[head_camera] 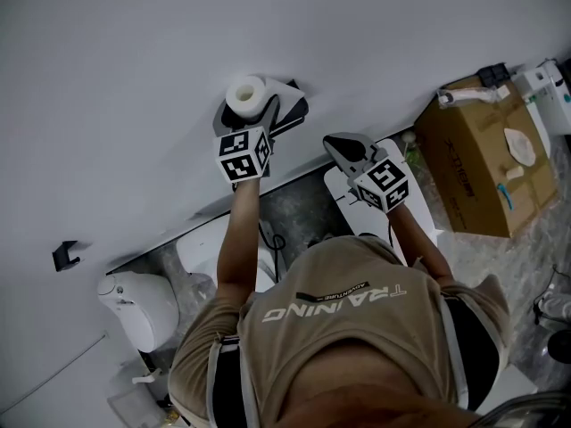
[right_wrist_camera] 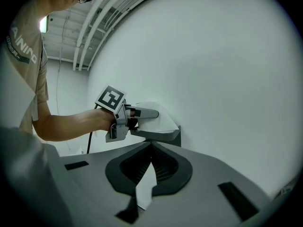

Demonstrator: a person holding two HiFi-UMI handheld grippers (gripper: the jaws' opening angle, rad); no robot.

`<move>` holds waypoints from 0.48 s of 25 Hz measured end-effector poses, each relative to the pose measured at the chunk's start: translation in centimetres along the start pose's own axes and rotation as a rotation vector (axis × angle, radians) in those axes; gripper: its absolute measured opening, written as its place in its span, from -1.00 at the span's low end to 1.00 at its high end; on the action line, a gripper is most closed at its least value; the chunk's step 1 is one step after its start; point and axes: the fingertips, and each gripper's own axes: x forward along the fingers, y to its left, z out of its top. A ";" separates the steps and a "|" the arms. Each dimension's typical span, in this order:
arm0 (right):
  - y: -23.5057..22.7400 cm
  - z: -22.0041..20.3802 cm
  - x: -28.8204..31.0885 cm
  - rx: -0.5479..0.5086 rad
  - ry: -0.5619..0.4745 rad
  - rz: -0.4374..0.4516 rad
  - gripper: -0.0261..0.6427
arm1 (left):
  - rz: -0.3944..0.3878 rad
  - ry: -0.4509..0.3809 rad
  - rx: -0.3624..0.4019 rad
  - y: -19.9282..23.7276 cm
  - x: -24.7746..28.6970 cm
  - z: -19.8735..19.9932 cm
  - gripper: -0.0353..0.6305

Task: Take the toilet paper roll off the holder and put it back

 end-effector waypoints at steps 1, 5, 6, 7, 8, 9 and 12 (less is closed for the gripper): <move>-0.1 0.0 -0.1 -0.002 0.000 0.001 -0.89 | 0.007 -0.002 0.004 0.1 0.0 0.0 0.38; -0.2 0.3 -0.2 -0.004 -0.007 0.002 -0.89 | 0.003 0.001 0.008 0.1 0.0 0.0 0.32; -0.1 0.3 -0.2 -0.006 -0.009 0.005 -0.89 | -0.001 0.003 0.010 0.0 -0.1 0.1 0.31; 0.1 0.3 -0.2 -0.009 -0.009 0.009 -0.89 | -0.004 0.002 0.011 -0.1 -0.2 0.1 0.31; 0.3 0.3 -0.2 -0.011 -0.010 0.012 -0.89 | -0.006 -0.001 0.011 -0.3 -0.5 0.1 0.31; 0.4 0.3 -0.3 -0.013 -0.010 0.015 -0.89 | -0.008 -0.008 0.008 -0.4 -0.7 0.3 0.31; 0.5 0.2 -0.7 -0.010 -0.014 0.015 -0.89 | -0.007 -0.040 -0.010 -0.7 -1.5 0.9 0.31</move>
